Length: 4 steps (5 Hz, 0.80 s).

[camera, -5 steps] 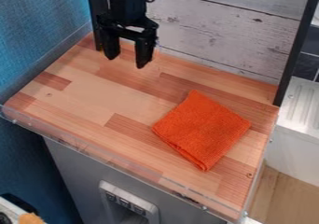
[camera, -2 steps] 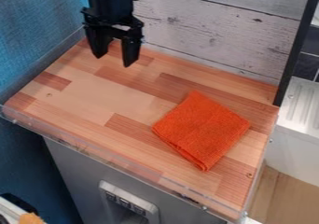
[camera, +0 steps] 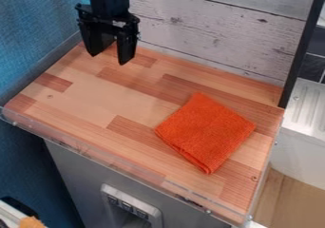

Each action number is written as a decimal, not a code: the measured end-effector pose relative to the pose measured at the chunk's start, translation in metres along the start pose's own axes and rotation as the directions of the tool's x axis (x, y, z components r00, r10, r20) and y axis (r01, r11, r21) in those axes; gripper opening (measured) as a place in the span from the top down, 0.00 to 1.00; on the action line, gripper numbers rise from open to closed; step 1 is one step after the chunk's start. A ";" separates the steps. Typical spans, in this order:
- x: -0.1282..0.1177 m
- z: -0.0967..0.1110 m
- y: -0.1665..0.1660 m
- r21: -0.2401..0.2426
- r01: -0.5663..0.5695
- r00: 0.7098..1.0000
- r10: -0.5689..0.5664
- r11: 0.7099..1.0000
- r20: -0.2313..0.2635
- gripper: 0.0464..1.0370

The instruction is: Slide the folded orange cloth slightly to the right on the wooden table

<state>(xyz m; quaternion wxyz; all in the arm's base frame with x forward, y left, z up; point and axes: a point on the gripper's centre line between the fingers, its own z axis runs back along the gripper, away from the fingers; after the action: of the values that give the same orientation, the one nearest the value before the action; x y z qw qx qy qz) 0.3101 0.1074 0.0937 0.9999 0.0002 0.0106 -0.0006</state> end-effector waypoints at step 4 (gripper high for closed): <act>0.013 0.000 -0.004 -0.003 0.019 1.000 -0.019 1.000 0.011 0.04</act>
<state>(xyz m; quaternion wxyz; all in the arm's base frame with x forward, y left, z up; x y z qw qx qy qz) 0.3236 0.1036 0.0937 0.9999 -0.0017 0.0051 -0.0100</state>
